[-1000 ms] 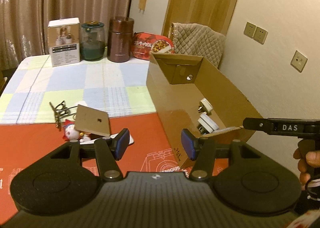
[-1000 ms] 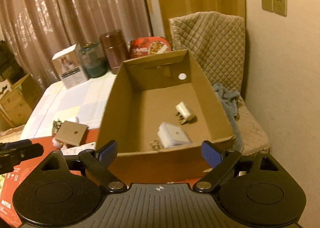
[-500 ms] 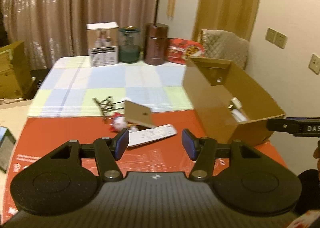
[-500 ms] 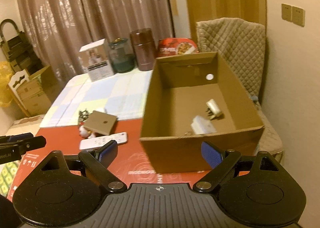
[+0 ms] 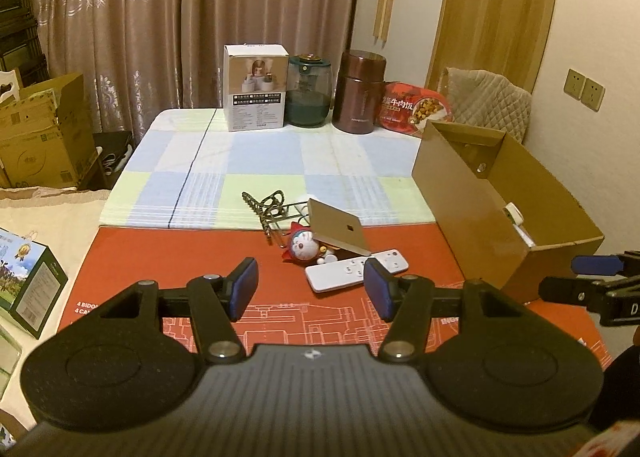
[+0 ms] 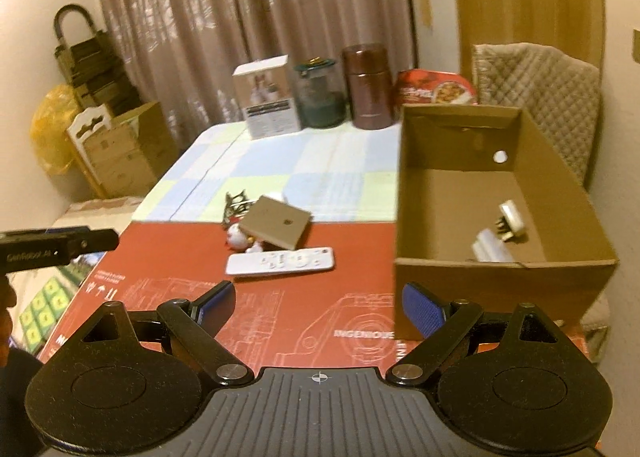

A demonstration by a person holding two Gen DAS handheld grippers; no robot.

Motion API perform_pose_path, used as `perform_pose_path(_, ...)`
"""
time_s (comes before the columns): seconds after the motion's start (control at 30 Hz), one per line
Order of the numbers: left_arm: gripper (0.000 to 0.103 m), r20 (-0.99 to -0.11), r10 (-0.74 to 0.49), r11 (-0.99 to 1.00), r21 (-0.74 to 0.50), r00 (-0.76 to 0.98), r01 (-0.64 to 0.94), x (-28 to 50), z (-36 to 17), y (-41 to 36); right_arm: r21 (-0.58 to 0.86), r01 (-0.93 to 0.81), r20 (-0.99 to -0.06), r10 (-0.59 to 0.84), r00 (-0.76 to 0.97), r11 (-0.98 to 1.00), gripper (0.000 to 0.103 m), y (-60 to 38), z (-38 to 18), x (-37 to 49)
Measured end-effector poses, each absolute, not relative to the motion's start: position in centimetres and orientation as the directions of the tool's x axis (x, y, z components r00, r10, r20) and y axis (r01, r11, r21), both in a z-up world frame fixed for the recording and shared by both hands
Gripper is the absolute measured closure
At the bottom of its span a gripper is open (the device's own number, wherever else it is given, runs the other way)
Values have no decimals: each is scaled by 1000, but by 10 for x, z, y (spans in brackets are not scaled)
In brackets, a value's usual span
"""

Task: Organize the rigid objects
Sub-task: 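Move both tools back toward the white remote on the mat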

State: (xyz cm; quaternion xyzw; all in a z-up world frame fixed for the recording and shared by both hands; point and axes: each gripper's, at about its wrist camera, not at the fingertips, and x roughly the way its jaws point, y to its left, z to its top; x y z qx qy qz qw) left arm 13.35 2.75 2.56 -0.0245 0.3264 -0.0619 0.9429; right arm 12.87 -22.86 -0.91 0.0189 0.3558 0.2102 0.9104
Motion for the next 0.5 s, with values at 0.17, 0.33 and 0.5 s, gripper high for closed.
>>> perform_pose_path(0.17, 50, -625, -129, 992, -79, 770, 101, 143, 19, 36, 169, -395, -653, 403, 641, 903, 15, -214, -20, 134)
perform_pose_path(0.33, 50, -640, -127, 992, -74, 758, 104, 158, 9, 46, 157, -420, -665, 410, 624, 894, 15, -198, -31, 143)
perform_pose_path(0.5, 50, -657, -135, 990, -58, 742, 130, 178, -7, 51, 146, -447, -684, 417, 598, 883, 15, -181, -48, 154)
